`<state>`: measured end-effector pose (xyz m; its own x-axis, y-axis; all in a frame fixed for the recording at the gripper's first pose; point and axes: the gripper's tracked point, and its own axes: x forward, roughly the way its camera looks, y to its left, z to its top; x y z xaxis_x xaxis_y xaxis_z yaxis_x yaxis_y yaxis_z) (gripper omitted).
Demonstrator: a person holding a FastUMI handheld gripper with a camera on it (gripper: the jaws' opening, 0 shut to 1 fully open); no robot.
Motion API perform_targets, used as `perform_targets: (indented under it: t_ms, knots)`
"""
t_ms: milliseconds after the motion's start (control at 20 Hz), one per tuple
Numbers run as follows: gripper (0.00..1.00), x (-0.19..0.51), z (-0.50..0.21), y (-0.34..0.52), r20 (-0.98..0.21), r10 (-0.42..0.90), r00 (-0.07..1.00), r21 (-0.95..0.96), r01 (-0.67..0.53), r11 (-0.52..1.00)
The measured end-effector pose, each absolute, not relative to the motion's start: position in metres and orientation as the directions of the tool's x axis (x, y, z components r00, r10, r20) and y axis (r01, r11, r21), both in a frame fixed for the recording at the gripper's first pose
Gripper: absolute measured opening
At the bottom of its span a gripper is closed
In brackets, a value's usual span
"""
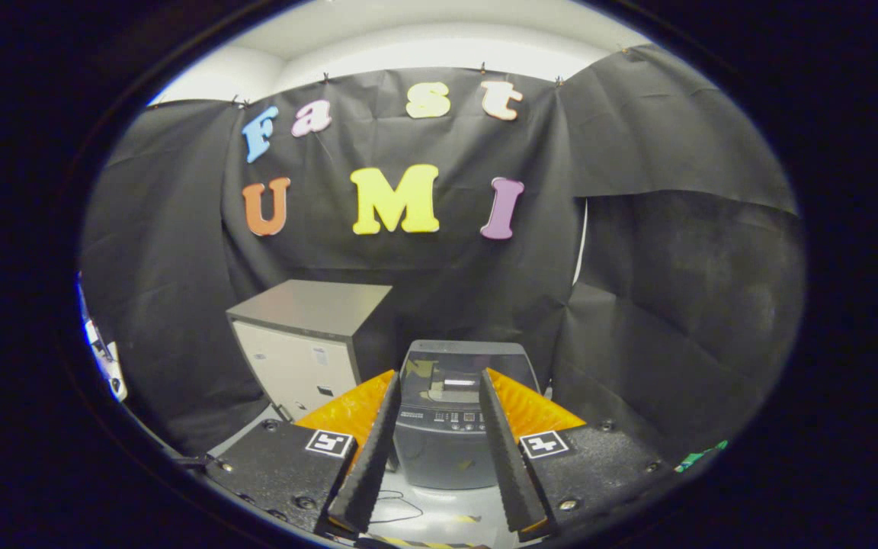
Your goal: Put the clothes into the washing machine and then close the washing machine lid.
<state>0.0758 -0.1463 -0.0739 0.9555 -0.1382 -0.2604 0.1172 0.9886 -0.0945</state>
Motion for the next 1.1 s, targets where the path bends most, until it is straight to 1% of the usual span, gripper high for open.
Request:
perform_targets:
  t_ms: [300, 450, 600, 800, 900, 1000, 1100]
  knots:
    - [0.67, -0.024, -0.047, -0.153, -0.136, -0.145, 0.98, -0.111, 0.13, 0.985]
    - [0.67, -0.062, -0.051, -0.158, -0.104, -0.194, 0.975, -0.117, 0.182, 0.976]
    - [0.67, -0.094, -0.056, -0.158, -0.096, -0.257, 0.961, -0.097, 0.248, 0.964]
    - [0.67, -0.11, -0.062, -0.165, -0.103, -0.348, 0.932, -0.079, 0.341, 0.937]
    - [0.67, -0.112, -0.06, -0.164, -0.099, -0.37, 0.924, -0.051, 0.366, 0.929]
    - [0.67, -0.108, -0.051, -0.157, -0.07, -0.349, 0.934, -0.038, 0.347, 0.937]
    - [0.67, -0.106, -0.041, -0.158, -0.014, -0.338, 0.941, -0.06, 0.336, 0.94]
